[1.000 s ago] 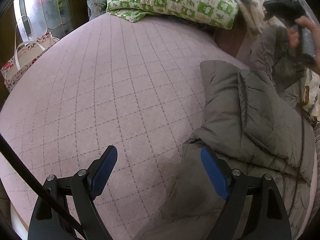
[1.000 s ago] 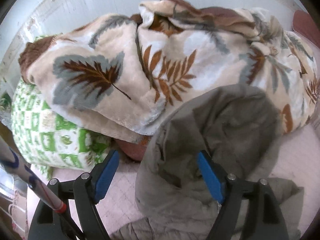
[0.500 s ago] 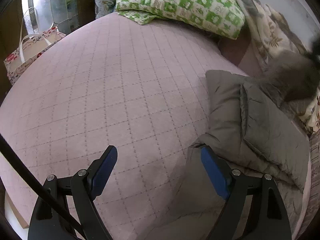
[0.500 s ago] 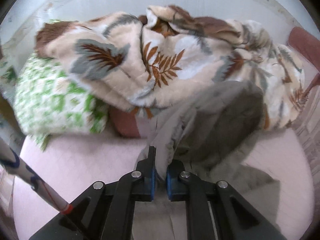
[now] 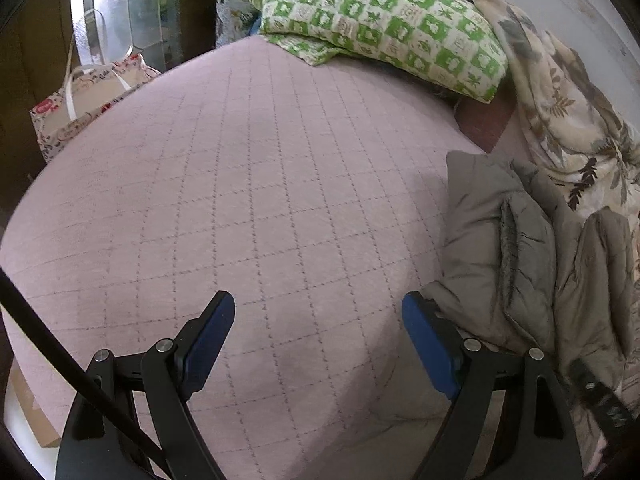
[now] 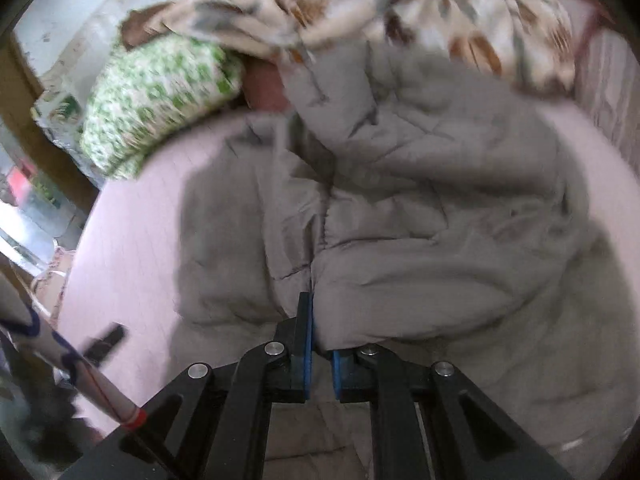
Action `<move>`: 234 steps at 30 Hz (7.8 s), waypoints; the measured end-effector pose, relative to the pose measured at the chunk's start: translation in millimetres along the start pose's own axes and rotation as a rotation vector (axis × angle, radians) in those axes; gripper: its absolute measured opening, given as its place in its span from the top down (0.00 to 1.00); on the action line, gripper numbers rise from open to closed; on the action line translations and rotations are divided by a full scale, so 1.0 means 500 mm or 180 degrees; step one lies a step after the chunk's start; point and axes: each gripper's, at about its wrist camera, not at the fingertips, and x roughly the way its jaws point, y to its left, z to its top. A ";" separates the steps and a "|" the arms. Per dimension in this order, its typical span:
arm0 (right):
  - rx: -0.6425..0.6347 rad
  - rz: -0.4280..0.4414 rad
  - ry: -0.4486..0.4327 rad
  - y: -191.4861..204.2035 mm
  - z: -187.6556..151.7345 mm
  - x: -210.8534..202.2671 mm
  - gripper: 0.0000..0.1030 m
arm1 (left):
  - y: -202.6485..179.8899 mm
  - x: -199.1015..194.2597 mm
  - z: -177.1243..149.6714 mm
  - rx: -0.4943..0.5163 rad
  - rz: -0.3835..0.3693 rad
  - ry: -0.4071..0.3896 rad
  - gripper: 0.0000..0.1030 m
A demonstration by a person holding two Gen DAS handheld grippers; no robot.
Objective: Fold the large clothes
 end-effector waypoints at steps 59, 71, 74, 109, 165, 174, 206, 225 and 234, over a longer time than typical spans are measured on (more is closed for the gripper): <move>-0.0600 -0.0283 -0.0259 0.014 0.133 -0.011 0.58 | -0.007 0.007 -0.002 0.0039 -0.0021 0.0026 0.17; -0.0761 -0.0364 -0.0418 0.008 0.098 -0.034 0.59 | -0.019 0.010 0.002 0.0095 -0.0007 0.0016 0.17; -0.0724 -0.0883 -0.0676 -0.057 0.091 -0.080 0.57 | -0.024 0.009 -0.003 0.0120 0.0005 0.0005 0.17; -0.0613 -0.0918 -0.0154 -0.262 -0.052 -0.174 0.25 | 0.006 -0.021 -0.066 0.0332 -0.0112 -0.0043 0.17; 0.1121 0.1222 0.0290 -0.695 -0.406 -0.285 0.15 | 0.139 -0.064 -0.386 0.0006 -0.2376 0.1281 0.18; 0.0897 0.1064 0.0451 -0.663 -0.454 -0.269 0.22 | 0.118 -0.074 -0.396 0.0078 -0.2132 0.1110 0.17; 0.0582 0.1119 0.0056 -0.609 -0.466 -0.433 0.82 | 0.114 -0.288 -0.442 0.0562 -0.1540 0.0520 0.75; 0.0371 0.1179 -0.0607 -0.520 -0.157 -0.481 0.82 | -0.056 -0.371 -0.132 0.0439 -0.1467 -0.0359 0.79; 0.0546 0.1021 -0.0670 -0.480 0.106 -0.355 0.81 | -0.193 -0.202 0.089 0.0282 -0.1172 -0.0192 0.79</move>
